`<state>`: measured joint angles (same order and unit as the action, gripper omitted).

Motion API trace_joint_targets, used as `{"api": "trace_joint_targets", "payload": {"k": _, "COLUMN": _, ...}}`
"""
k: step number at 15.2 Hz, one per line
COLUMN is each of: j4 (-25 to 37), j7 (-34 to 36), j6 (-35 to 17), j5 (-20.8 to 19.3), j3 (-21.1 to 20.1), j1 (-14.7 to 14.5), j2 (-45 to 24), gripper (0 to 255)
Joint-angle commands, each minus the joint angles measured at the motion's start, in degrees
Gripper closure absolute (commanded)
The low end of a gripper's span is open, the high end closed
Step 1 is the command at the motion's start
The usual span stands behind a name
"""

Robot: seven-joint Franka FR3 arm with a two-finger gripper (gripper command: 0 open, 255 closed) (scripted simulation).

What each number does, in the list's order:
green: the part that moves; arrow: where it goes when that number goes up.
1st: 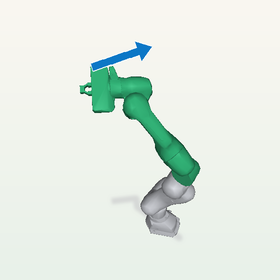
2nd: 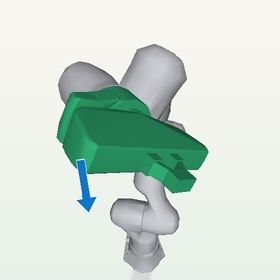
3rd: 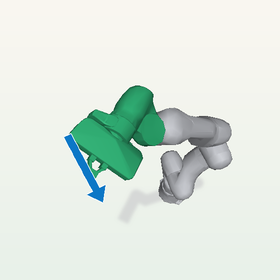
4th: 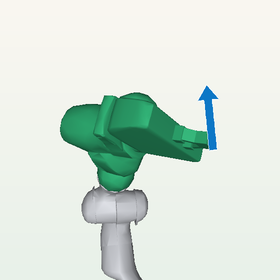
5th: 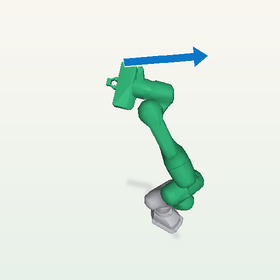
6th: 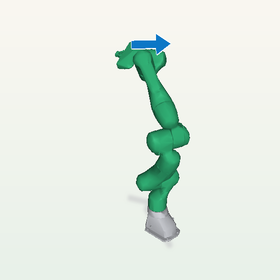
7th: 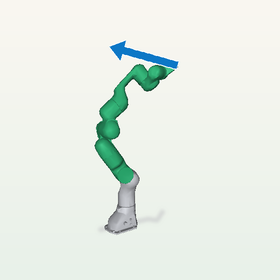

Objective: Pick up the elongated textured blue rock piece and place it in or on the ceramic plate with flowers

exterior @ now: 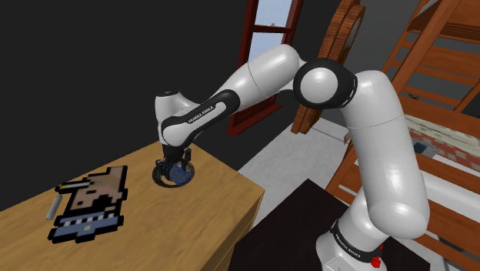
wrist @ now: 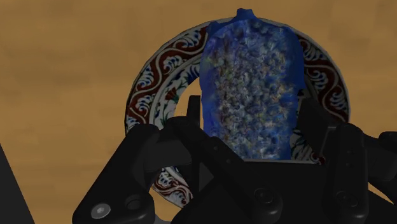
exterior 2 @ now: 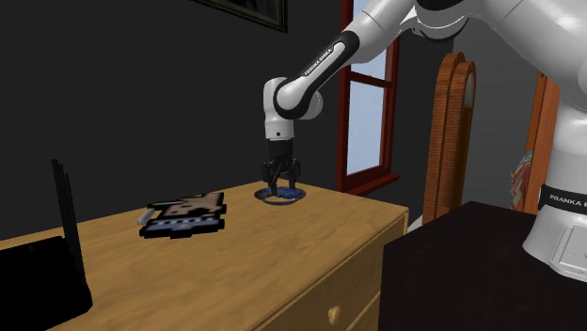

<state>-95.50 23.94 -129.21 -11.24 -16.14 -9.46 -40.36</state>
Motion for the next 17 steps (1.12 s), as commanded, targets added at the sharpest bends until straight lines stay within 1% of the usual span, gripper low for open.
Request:
{"api": "trace_joint_targets", "payload": {"k": 1, "j4": 0.02, "j7": 0.00, "j6": -0.01, "j5": 0.00, "j3": 0.00, "j1": 0.00, "j2": -0.01, "gripper": 255}}
{"api": "trace_joint_targets", "payload": {"k": 2, "j4": 0.02, "j7": 0.00, "j6": -0.01, "j5": 0.00, "j3": 0.00, "j1": 0.00, "j2": -0.01, "gripper": 255}}
{"api": "trace_joint_targets", "payload": {"k": 3, "j4": 0.02, "j7": 0.00, "j6": -0.01, "j5": 0.00, "j3": 0.00, "j1": 0.00, "j2": -0.01, "gripper": 0}}
{"api": "trace_joint_targets", "payload": {"k": 8, "j4": 0.02, "j7": 0.00, "j6": -0.01, "j5": 0.00, "j3": 0.00, "j1": 0.00, "j2": -0.01, "gripper": 0}}
{"api": "trace_joint_targets", "payload": {"k": 12, "j4": 1.35, "j7": -0.75, "j6": 5.26, "j5": 1.24, "j3": -0.94, "j1": 0.64, "j2": 3.99, "gripper": 0}}
{"api": "trace_joint_targets", "payload": {"k": 17, "j4": 1.35, "j7": -0.75, "j6": 5.26, "j5": 1.24, "j3": -0.94, "j1": 0.64, "j2": 3.99, "gripper": 0}}
